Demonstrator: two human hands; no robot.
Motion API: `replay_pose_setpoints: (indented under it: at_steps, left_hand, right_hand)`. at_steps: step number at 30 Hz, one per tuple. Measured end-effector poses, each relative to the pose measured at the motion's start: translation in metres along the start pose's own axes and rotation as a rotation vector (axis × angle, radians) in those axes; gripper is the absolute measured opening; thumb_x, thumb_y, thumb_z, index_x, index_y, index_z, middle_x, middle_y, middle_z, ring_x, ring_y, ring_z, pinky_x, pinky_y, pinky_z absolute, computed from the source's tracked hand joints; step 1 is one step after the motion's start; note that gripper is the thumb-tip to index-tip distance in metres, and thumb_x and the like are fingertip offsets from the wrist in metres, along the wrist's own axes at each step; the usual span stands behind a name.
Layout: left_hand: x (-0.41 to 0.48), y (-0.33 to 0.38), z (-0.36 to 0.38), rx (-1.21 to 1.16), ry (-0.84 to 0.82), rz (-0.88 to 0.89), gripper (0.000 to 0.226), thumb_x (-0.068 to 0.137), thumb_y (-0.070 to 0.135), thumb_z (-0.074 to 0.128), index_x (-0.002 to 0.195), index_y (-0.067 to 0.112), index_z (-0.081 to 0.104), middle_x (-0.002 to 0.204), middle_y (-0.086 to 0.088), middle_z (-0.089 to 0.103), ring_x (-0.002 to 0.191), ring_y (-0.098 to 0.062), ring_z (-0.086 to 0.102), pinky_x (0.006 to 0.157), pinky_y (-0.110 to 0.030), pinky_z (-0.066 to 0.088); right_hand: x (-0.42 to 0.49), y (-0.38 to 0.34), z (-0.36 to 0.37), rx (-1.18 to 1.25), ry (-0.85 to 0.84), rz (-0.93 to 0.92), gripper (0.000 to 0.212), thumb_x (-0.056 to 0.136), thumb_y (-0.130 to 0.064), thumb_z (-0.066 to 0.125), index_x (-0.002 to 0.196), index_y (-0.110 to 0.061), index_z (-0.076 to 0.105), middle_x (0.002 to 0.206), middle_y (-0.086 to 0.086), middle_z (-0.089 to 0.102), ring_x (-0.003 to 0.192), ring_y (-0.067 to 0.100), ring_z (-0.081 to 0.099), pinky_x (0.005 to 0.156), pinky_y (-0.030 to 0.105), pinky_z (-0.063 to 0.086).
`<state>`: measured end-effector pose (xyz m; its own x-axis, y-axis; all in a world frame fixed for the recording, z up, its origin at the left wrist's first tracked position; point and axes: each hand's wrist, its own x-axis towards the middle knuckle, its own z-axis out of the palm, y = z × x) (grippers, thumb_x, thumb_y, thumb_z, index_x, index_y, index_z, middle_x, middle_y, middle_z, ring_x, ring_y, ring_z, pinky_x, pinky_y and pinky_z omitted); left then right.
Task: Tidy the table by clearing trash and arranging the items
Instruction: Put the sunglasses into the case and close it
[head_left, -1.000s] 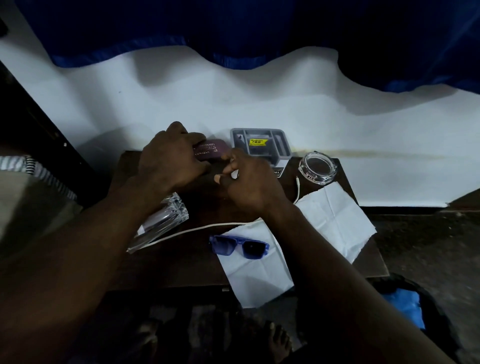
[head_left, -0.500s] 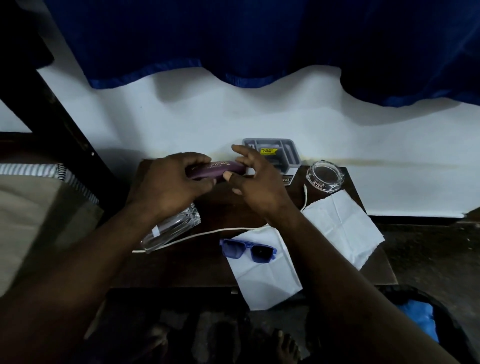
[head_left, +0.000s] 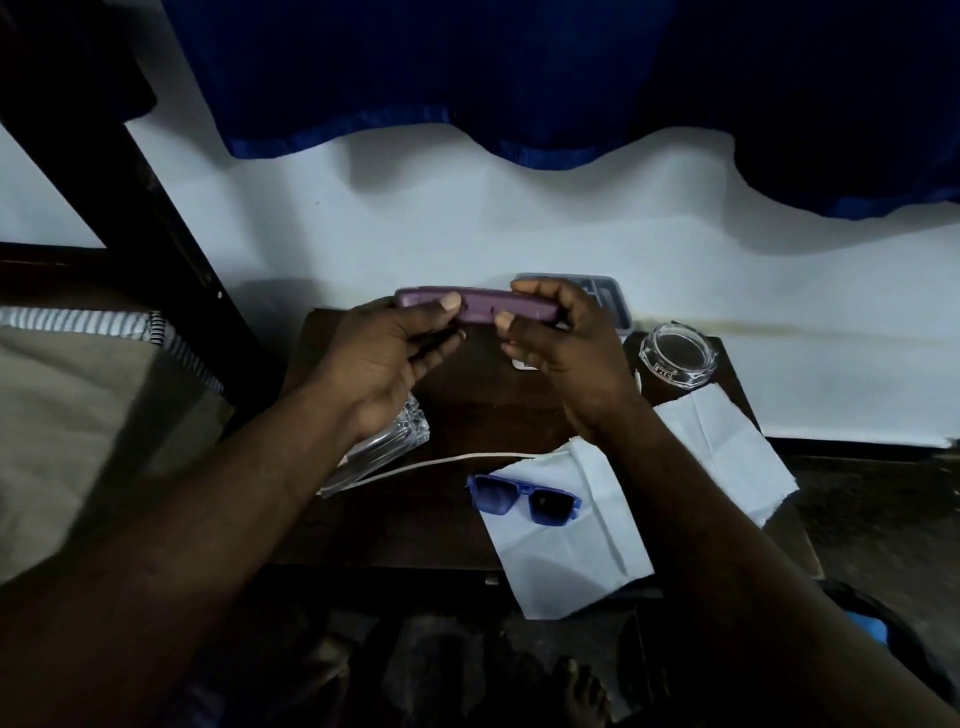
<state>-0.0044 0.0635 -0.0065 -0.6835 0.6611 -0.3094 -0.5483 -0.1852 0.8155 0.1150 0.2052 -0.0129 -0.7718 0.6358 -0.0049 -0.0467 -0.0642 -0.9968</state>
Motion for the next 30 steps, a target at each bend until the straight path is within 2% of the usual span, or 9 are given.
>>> replay_pose_setpoints:
  at_steps: [3,5,7,10,12,15,21,27,30]
  left_hand:
    - [0.007,0.003,-0.002,0.061,-0.055,0.003,0.036,0.069,0.017,0.083,0.102,0.007,0.073,0.102,-0.008,0.077,0.094,-0.017,0.075,0.081,-0.027,0.059]
    - [0.010,0.001,-0.001,0.096,-0.062,0.002,0.035,0.069,0.019,0.085,0.100,0.008,0.074,0.101,-0.008,0.078,0.091,-0.017,0.075,0.080,-0.027,0.059]
    - [0.011,0.000,0.001,0.116,-0.045,-0.003,0.029,0.073,0.017,0.086,0.098,0.008,0.075,0.100,-0.009,0.078,0.088,-0.017,0.075,0.079,-0.027,0.059]
    - [0.012,0.002,0.000,0.146,-0.016,-0.004,0.028,0.080,0.013,0.084,0.104,0.004,0.073,0.102,-0.012,0.077,0.088,-0.018,0.074,0.080,-0.028,0.060]
    - [0.011,0.003,0.000,0.147,-0.020,-0.009,0.032,0.080,0.011,0.083,0.108,0.004,0.071,0.103,-0.012,0.077,0.089,-0.018,0.074,0.080,-0.028,0.060]
    - [0.009,0.005,-0.001,0.132,-0.030,-0.026,0.023,0.081,0.010,0.080,0.102,0.007,0.071,0.099,-0.009,0.077,0.088,-0.016,0.074,0.076,-0.026,0.059]
    - [0.006,0.013,-0.003,0.143,-0.034,-0.047,0.021,0.075,0.013,0.082,0.093,0.008,0.074,0.098,-0.010,0.076,0.088,-0.019,0.074,0.073,-0.026,0.059]
    - [0.005,0.012,-0.004,0.178,-0.013,-0.081,0.016,0.077,0.012,0.081,0.090,0.007,0.074,0.093,-0.010,0.077,0.085,-0.020,0.075,0.073,-0.029,0.061]
    - [0.005,0.011,-0.003,0.184,0.008,-0.092,0.012,0.077,0.012,0.082,0.086,0.009,0.074,0.089,-0.009,0.077,0.081,-0.019,0.075,0.072,-0.030,0.061]
  right_hand:
    - [0.001,-0.001,-0.005,-0.076,0.035,-0.034,0.030,0.089,-0.008,0.077,0.116,-0.017,0.068,0.105,-0.001,0.070,0.093,0.015,0.067,0.087,0.042,0.058]
    - [0.002,0.000,-0.007,-0.195,0.061,-0.126,0.026,0.088,-0.012,0.079,0.110,-0.023,0.072,0.101,-0.010,0.074,0.094,0.009,0.068,0.088,0.037,0.057]
    - [0.004,0.000,-0.008,-0.323,0.091,-0.219,0.023,0.087,-0.018,0.079,0.108,-0.025,0.076,0.103,-0.012,0.076,0.100,0.004,0.070,0.092,0.027,0.056]
    - [0.004,0.001,-0.007,-0.541,0.157,-0.336,0.023,0.085,-0.029,0.077,0.108,-0.029,0.079,0.102,-0.018,0.077,0.099,-0.003,0.070,0.090,0.022,0.056]
    - [0.003,0.002,-0.005,-0.653,0.208,-0.431,0.025,0.084,-0.035,0.075,0.108,-0.029,0.080,0.101,-0.016,0.078,0.095,-0.001,0.071,0.087,0.026,0.058]
    - [0.003,0.002,-0.003,-0.734,0.245,-0.548,0.026,0.084,-0.038,0.073,0.107,-0.028,0.081,0.097,-0.012,0.079,0.089,0.002,0.073,0.080,0.031,0.059]
    - [-0.001,-0.003,0.006,-0.843,0.258,-0.641,0.020,0.087,-0.037,0.073,0.100,-0.026,0.082,0.086,-0.008,0.078,0.076,0.010,0.072,0.068,0.036,0.057]
    - [-0.007,-0.007,0.003,-1.117,0.203,-0.725,0.021,0.094,-0.041,0.067,0.090,-0.025,0.080,0.072,-0.005,0.072,0.065,0.016,0.066,0.060,0.034,0.049]
    - [-0.007,-0.007,0.002,-1.144,0.188,-0.774,0.019,0.094,-0.037,0.069,0.088,-0.022,0.079,0.069,-0.002,0.071,0.061,0.019,0.064,0.058,0.032,0.046]
